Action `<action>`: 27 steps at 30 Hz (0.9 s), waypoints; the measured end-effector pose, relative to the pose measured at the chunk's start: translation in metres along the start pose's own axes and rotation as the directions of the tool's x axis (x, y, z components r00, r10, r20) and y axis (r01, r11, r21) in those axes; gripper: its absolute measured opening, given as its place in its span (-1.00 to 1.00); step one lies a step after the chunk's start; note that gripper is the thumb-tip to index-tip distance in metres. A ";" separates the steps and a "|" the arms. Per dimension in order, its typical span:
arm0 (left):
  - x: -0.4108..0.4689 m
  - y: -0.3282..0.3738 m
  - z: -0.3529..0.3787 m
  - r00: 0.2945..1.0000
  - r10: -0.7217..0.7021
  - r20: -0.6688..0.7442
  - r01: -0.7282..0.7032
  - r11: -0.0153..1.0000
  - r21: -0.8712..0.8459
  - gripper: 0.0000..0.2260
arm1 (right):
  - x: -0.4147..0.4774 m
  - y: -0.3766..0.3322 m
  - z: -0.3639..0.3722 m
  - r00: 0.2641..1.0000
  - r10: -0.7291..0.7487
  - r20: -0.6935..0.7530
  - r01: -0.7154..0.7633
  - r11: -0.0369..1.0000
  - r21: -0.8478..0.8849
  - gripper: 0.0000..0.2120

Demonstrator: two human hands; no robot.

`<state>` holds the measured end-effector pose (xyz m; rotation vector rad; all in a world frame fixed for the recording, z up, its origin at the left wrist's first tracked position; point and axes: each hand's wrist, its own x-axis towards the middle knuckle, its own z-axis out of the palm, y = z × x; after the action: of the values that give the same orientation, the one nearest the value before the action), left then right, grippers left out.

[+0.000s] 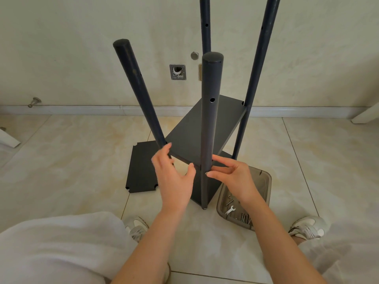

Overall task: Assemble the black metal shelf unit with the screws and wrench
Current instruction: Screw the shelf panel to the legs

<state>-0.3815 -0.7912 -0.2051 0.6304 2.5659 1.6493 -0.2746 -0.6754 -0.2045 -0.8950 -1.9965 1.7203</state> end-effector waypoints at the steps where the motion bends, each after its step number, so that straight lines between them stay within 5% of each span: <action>1: 0.002 -0.003 -0.003 0.976 0.196 0.092 -0.206 0.971 0.118 -0.33 | 0.000 0.000 -0.001 1.000 -0.004 0.005 0.004 1.000 0.010 -0.51; 3: 0.009 -0.005 -0.005 0.849 0.349 0.396 -0.461 0.856 0.235 -0.38 | 0.000 0.000 -0.001 1.000 -0.010 0.018 0.009 0.999 0.033 -0.52; 6: 0.028 -0.001 -0.004 0.727 0.305 0.616 -0.543 0.804 0.243 -0.44 | -0.001 -0.002 -0.002 0.999 -0.010 0.041 0.008 0.999 0.049 -0.54; 12: 0.041 0.003 -0.002 0.688 0.285 0.668 -0.540 0.815 0.208 -0.46 | 0.000 -0.004 -0.009 0.998 -0.004 0.059 0.000 0.997 0.074 -0.61; 17: 0.038 -0.003 -0.001 0.705 0.317 0.635 -0.555 0.804 0.215 -0.48 | -0.002 0.042 -0.019 0.967 0.249 -0.060 -0.182 0.833 0.522 -0.54; 22: 0.032 -0.003 -0.002 0.696 0.348 0.628 -0.577 0.792 0.200 -0.52 | 0.012 0.129 -0.017 0.830 0.549 -0.102 -0.524 0.829 0.196 -0.90; 27: 0.028 0.001 -0.005 0.702 0.348 0.621 -0.560 0.809 0.179 -0.51 | 0.033 0.187 -0.028 0.798 0.588 -0.133 -0.599 0.748 -0.285 -0.86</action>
<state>-0.4078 -0.7851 -0.1965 1.6337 2.3446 0.8188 -0.2382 -0.6208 -0.3850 -1.8306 -2.1386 1.6648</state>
